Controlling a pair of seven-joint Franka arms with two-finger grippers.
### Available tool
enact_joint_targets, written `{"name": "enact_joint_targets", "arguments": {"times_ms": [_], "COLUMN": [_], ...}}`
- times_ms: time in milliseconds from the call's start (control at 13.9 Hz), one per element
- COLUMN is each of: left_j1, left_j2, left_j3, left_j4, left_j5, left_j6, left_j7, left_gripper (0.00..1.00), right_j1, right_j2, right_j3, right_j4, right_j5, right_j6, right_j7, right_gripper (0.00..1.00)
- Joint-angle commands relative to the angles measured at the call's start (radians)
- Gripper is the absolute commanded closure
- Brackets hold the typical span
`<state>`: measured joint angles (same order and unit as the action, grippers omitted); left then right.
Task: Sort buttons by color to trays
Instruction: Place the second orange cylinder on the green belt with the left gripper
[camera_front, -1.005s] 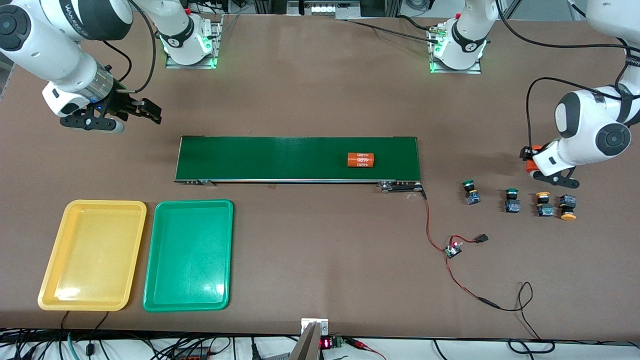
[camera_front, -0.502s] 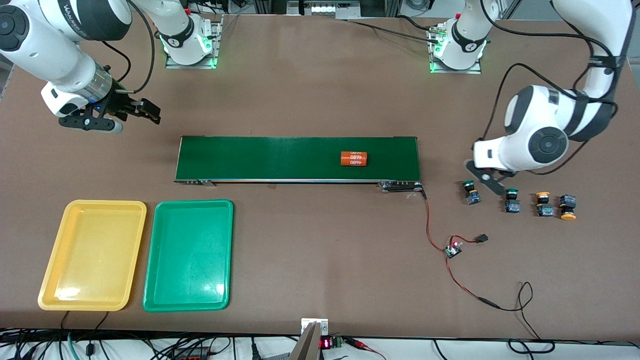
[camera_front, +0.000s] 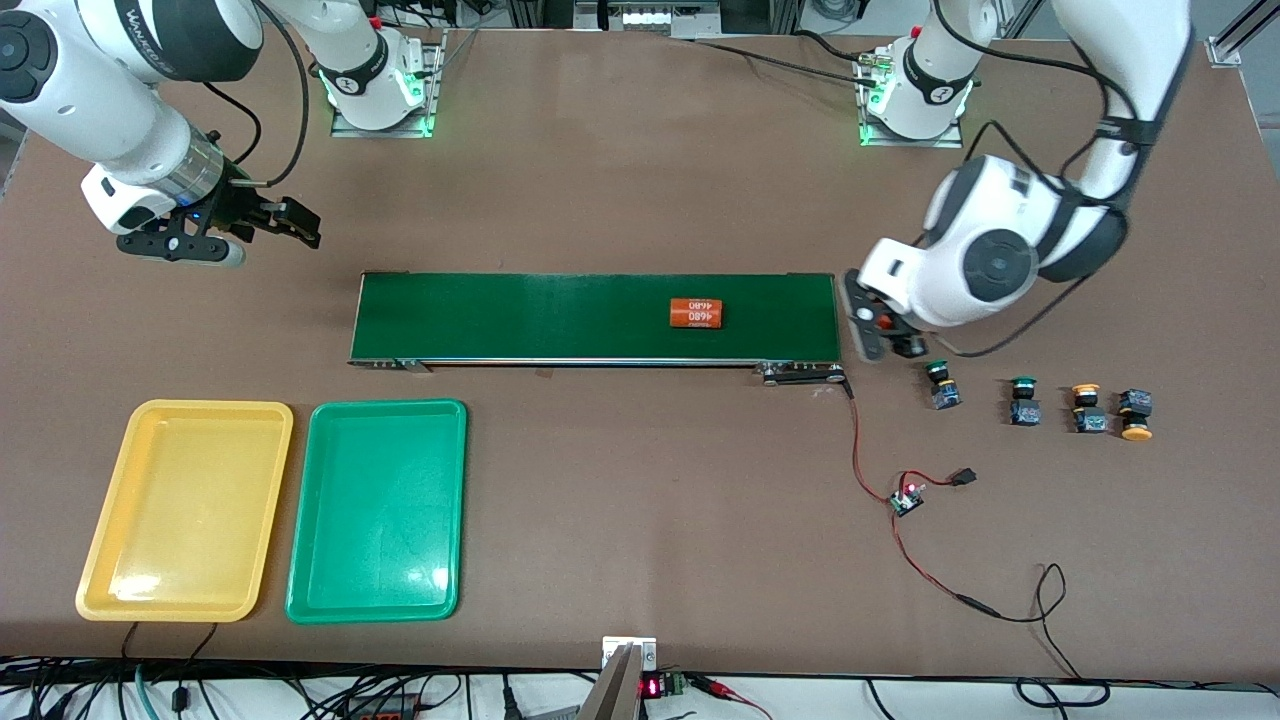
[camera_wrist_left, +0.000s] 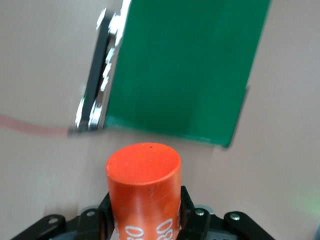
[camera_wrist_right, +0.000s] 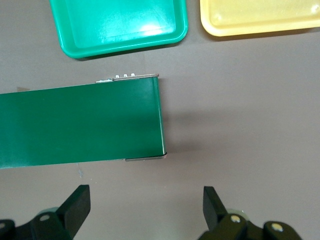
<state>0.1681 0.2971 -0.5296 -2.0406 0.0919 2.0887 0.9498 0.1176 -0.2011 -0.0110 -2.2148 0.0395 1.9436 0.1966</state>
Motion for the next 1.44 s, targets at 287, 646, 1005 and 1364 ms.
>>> {"name": "enact_joint_targets", "arguments": {"times_ms": [287, 646, 1005, 1364], "left_j1": [-0.099, -0.116, -0.095, -0.051], "left_j2": [0.068, 0.097, 0.008, -0.050], "left_j3": [-0.035, -0.033, -0.027, 0.086], "left_j4": [-0.024, -0.059, -0.040, 0.054], "left_j5": [0.106, 0.111, 0.105, 0.097], "left_j6": [0.163, 0.240, 0.139, -0.042], "left_j7": [0.041, 0.024, -0.005, -0.236], "left_gripper": [0.80, 0.00, 0.00, 0.00], "right_j1": [-0.010, -0.010, -0.010, -0.012], "right_j2": [0.006, 0.006, 0.006, 0.006], "right_j3": [0.003, 0.003, 0.003, 0.003], "right_j4": [0.012, 0.012, 0.012, 0.012], "right_j5": [0.008, 0.008, 0.008, 0.008], "right_j6": [-0.011, -0.011, -0.011, -0.011], "right_j7": [-0.019, -0.019, -0.019, -0.019], "right_gripper": [0.00, 0.00, 0.00, 0.00]}}
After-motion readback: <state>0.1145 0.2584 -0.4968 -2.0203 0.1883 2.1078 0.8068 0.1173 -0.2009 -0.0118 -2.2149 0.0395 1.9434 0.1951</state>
